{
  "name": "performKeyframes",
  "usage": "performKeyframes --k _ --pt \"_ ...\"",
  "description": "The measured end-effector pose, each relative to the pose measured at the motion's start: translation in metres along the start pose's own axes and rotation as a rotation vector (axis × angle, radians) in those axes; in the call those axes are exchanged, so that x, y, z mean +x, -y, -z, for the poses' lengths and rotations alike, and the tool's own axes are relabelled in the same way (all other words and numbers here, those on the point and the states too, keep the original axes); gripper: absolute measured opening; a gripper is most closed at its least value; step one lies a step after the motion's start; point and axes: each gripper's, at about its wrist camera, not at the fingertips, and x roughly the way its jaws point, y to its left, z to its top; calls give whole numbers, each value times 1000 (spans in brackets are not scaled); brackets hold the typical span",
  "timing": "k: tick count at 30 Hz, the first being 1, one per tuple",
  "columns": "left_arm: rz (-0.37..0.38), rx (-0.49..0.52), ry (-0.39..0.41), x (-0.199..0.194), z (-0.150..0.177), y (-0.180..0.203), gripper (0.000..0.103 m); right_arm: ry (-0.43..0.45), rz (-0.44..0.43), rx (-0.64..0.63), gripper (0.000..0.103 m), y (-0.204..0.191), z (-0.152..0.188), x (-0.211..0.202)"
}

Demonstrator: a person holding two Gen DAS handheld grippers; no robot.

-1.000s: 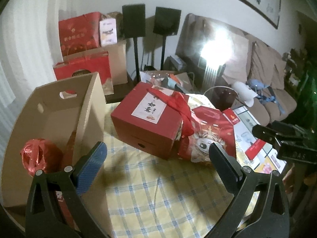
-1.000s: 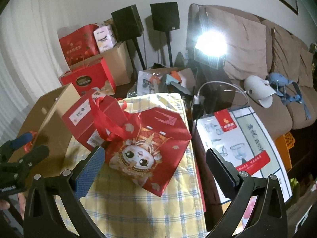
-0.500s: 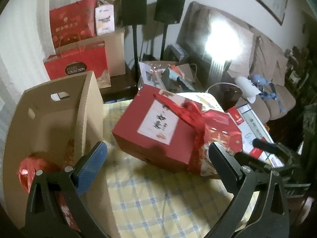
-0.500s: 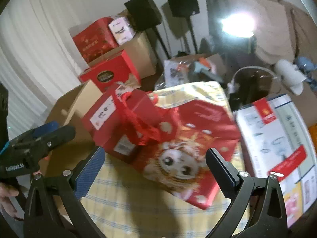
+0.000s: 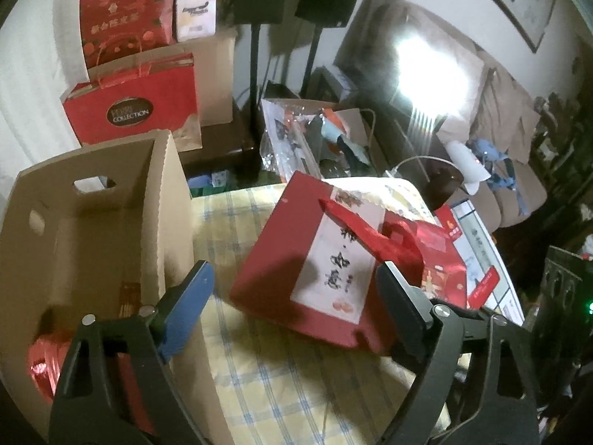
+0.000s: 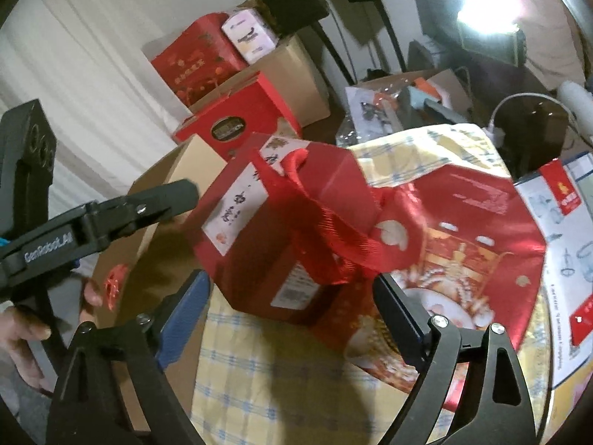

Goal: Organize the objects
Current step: 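Close the right tool on the edge of the red gift box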

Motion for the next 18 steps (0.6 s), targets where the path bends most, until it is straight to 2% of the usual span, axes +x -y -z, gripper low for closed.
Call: performKeyframes --k 11,15,18 --pt "25 -11 -59 37 -11 -5 76 -26 -34 42 89 3 -6 19" --pt "13 15 -61 39 -10 -3 76 -34 -41 53 89 5 -8 25" --pt "36 28 -74 40 -9 1 76 -47 -59 71 86 6 -10 30"
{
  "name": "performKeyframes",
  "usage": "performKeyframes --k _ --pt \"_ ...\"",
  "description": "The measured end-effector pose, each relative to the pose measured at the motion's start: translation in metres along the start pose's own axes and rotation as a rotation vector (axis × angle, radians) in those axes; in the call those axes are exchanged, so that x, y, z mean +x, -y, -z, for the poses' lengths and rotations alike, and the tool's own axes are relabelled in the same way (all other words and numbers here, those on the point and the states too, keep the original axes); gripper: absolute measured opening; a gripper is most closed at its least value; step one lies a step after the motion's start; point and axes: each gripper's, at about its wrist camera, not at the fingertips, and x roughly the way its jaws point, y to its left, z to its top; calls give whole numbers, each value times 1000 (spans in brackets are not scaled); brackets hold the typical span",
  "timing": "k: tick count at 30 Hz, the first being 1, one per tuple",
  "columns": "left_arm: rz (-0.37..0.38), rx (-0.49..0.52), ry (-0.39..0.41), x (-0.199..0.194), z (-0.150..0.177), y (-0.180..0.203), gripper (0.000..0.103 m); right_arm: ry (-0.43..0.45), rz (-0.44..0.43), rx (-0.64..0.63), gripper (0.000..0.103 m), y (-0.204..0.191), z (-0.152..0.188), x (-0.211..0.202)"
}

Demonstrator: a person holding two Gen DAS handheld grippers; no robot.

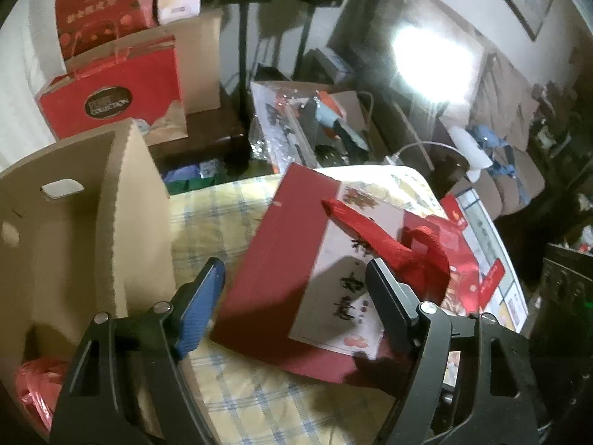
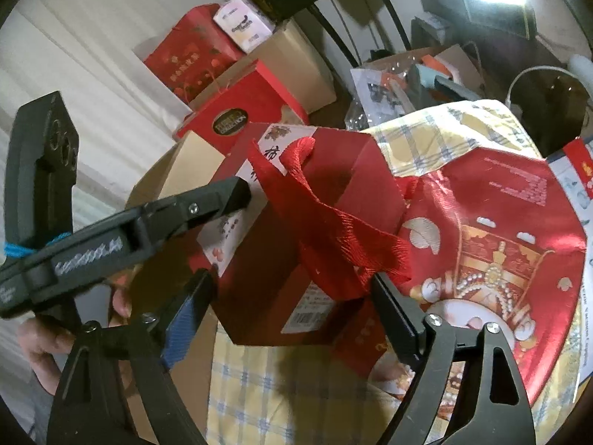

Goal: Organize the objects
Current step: 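Close the right tool on the edge of the red gift box, then lift the red gift box with the right tool into the cardboard box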

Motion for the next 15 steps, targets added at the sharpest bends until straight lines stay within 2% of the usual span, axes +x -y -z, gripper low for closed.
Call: performKeyframes --k 4,7,11,15 --pt "6 -1 -1 0 1 2 75 -21 -40 36 80 1 -3 5" --pt "8 -3 1 -1 1 1 74 -24 -35 37 81 -1 -5 5" --pt "66 -46 12 -9 4 -1 74 -4 -1 13 79 -7 -9 0" --pt "73 -31 46 -25 6 7 74 6 0 -5 77 -13 -13 -7"
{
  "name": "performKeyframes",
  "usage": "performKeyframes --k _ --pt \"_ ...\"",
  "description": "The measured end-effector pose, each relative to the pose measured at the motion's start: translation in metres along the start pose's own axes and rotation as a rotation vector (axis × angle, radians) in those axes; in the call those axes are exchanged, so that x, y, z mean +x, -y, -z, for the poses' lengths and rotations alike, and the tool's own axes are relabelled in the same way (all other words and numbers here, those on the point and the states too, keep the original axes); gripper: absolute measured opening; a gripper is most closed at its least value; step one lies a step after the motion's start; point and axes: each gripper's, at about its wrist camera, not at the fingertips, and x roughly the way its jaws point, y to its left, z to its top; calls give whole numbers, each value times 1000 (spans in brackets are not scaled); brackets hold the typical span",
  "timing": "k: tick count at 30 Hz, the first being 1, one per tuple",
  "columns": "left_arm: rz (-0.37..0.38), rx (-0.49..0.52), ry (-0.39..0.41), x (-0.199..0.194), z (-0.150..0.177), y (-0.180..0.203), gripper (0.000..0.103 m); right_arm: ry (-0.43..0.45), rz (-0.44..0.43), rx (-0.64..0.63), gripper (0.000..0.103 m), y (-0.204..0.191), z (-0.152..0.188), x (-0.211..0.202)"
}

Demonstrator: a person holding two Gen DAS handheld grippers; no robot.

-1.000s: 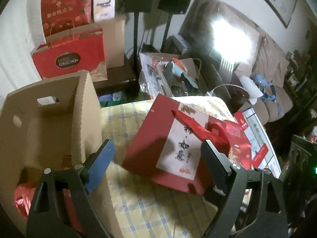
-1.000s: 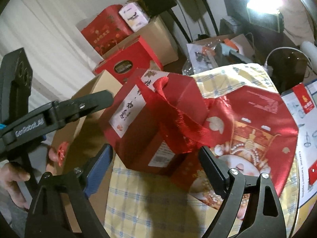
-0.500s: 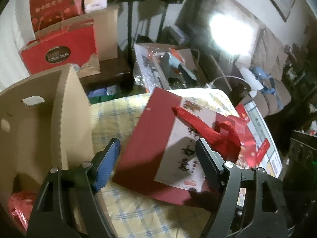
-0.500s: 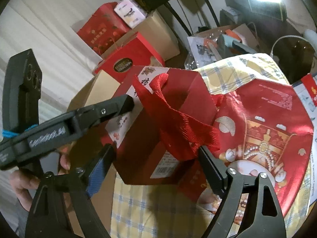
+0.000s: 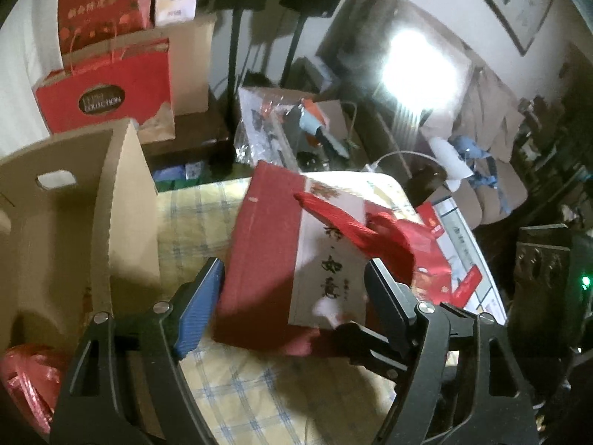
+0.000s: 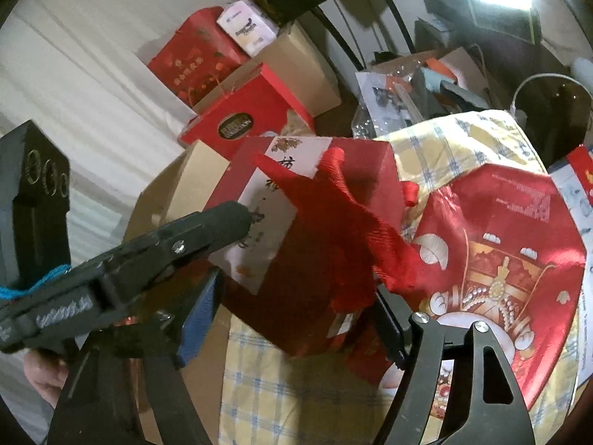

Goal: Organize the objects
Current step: 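Lift the red gift box with the right tool into the cardboard box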

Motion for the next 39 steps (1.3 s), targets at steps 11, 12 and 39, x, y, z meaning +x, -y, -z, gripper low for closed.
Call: performKeyframes --k 11,12,39 --pt "41 9 125 -60 -2 15 74 59 7 -76 77 -32 -5 -35" --pt "42 7 132 -65 -2 15 74 62 6 -80 77 -35 -6 -37" --pt "9 -167 321 -178 7 -82 74 73 -40 -310 77 -184 -19 -27"
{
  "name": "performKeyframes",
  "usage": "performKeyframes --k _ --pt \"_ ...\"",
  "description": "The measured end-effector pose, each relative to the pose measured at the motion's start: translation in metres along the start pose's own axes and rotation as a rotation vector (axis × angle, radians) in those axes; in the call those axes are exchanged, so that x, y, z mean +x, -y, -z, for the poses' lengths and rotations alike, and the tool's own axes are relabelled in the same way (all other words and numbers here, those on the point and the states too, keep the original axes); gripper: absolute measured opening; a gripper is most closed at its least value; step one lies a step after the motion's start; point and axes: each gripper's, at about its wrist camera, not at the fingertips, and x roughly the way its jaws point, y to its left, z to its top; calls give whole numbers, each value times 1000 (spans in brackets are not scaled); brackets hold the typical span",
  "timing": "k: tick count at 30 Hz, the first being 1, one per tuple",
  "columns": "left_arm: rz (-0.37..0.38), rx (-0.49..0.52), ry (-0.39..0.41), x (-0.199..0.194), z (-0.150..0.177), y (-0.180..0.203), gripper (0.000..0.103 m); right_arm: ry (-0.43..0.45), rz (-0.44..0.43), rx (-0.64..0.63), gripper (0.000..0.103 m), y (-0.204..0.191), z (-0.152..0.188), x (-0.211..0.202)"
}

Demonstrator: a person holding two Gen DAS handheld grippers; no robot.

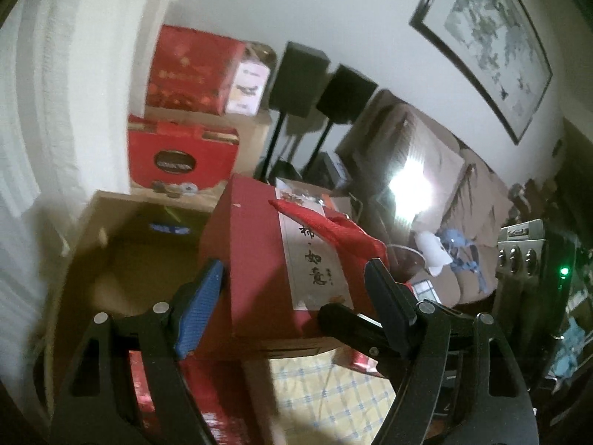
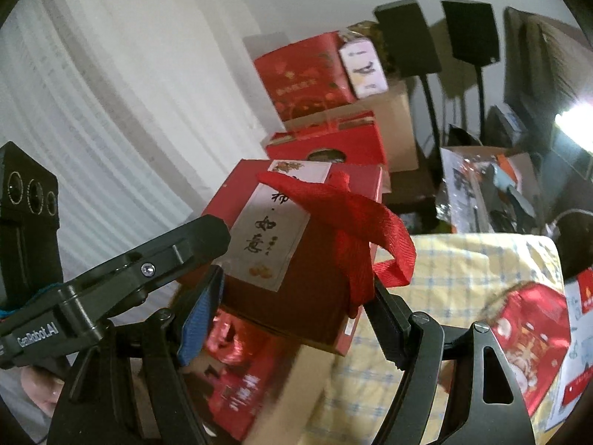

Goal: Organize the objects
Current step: 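Lift the red gift box with the right tool into the cardboard box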

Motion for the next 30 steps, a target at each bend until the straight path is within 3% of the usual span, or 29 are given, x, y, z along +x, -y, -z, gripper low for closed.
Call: performKeyframes --k 13,30 --pt "-43 -60 75 -30 -24 -61 74 -32 -61 -62 77 -53 -26 49" --pt "-76 -136 -9 25 -16 -134 74 -128 -67 -26 77 -45 -17 142"
